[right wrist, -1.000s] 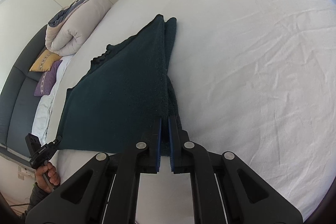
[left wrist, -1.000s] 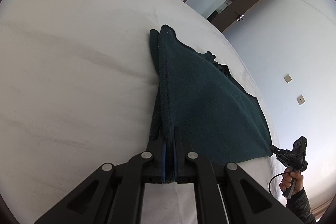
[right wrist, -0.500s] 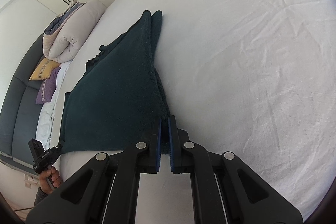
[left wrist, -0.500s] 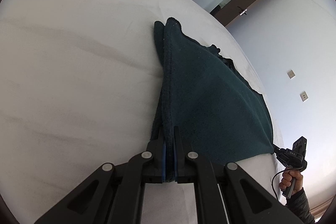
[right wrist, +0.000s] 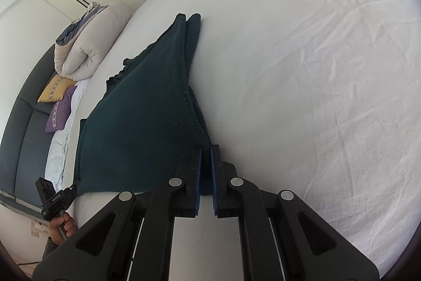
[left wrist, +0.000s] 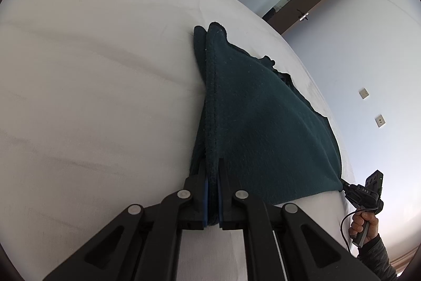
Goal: Fold small clothes
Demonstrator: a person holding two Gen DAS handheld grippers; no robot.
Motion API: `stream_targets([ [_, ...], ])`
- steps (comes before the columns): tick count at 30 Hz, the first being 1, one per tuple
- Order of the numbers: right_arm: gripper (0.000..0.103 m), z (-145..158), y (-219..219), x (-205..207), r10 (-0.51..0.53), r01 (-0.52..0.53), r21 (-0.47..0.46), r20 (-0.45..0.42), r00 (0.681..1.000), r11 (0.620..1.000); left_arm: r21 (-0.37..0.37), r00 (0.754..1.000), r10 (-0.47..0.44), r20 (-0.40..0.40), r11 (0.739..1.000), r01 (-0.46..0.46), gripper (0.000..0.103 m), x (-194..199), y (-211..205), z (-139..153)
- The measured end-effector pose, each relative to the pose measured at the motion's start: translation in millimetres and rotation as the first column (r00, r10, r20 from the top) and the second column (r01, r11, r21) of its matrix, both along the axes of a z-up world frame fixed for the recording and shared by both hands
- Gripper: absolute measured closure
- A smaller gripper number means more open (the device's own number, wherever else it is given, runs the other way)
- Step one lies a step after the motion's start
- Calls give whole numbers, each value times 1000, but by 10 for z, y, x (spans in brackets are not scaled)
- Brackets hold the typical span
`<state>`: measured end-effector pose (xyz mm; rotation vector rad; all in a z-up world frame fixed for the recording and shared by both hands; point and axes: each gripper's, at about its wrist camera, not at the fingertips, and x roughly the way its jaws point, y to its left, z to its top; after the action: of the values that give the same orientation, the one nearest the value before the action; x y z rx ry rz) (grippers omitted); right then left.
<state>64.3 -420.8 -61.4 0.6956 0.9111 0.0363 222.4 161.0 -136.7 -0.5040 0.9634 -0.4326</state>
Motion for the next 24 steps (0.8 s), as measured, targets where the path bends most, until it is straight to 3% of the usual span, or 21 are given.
stream_targets([
  [5,98,-20,7,11,-2,2,1,0,1000,1000,4,1000,3,4,1000,-3,97,-14,-1,2],
  [8,97,-31,14,26,-3,3,9,0,1000,1000,-39,1000,3,-16,999,-4,94,-16,40,-18],
  [11,92,5,14,-17,-6,6,19,-6,1000,1000,-51,1000,8,-19,999,-9,83,-72,91,57],
  [14,73,148,-12,-99,-38,38,-7,-8,999,999,50,998,65,-10,997,-64,48,-186,159,242],
  [15,59,215,-55,-146,-69,69,-13,1,998,998,77,996,83,16,994,-84,45,-229,190,346],
  [17,50,385,-149,-259,-143,144,-14,47,989,990,155,993,87,81,983,-99,45,-248,168,584],
  [20,50,637,-136,-241,-156,153,33,141,978,988,199,986,26,163,978,-59,43,-87,-102,892],
  [24,50,765,369,322,-4,-12,86,187,982,996,239,961,-94,261,971,30,40,341,-779,1119],
])
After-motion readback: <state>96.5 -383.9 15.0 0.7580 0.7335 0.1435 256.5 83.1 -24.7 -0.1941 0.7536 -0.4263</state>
